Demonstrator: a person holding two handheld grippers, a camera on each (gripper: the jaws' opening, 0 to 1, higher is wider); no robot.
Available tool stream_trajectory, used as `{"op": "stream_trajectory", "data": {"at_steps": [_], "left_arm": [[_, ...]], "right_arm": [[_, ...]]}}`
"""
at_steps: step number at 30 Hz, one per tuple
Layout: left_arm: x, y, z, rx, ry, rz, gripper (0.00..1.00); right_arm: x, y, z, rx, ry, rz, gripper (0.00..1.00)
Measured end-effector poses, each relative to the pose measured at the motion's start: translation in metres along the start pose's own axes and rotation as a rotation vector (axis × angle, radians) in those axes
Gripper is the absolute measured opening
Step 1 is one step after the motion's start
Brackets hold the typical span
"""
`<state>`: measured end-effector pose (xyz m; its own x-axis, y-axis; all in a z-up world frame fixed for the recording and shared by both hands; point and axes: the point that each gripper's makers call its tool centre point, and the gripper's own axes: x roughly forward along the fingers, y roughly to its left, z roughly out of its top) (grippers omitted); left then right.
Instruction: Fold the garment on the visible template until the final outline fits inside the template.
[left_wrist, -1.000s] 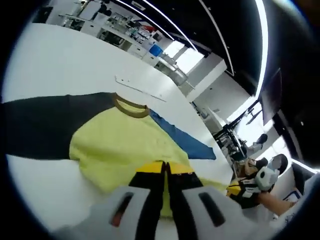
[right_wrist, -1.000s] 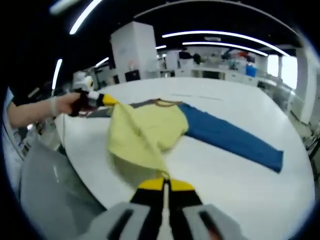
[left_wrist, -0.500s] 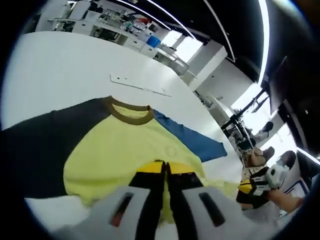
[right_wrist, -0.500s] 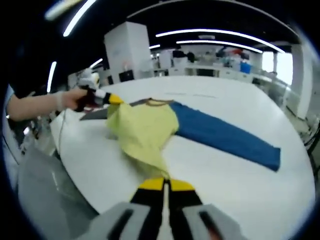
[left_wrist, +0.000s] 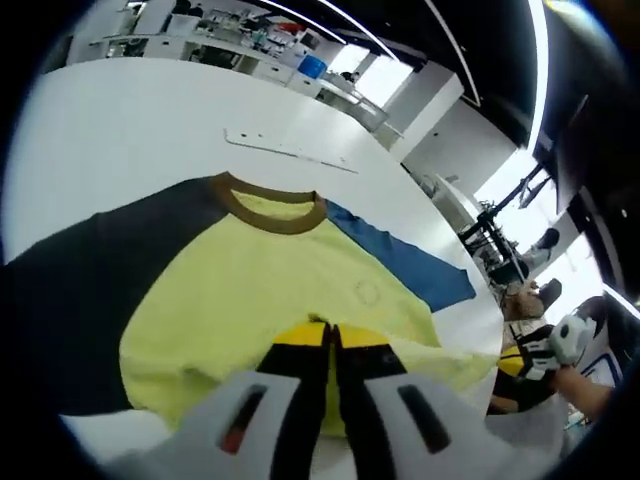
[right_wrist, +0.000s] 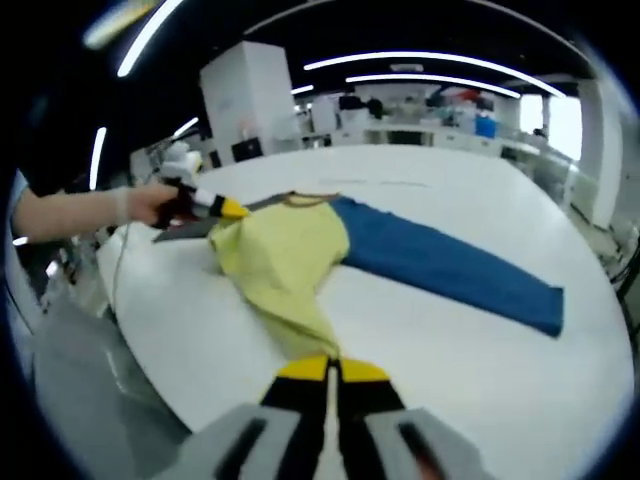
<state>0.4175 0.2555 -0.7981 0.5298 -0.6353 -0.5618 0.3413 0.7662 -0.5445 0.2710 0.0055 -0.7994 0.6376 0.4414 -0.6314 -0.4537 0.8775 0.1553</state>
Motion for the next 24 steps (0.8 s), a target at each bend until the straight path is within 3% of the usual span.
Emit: {"op": "stream_trajectory", "data": {"at_steps": [12,24], "left_arm": [[-0.010,-0.008,0.001,0.056,-0.020,-0.027,0.03],[-0.024,-0.007,-0.002,0.064,-0.075,-0.053,0.36]], "right_arm": [[-0.001,0.002,-0.001,0.008,-0.002,0.000,0.00],[-0.001,0.006,-0.003,0.010,0.002,0.009,0.00]]}}
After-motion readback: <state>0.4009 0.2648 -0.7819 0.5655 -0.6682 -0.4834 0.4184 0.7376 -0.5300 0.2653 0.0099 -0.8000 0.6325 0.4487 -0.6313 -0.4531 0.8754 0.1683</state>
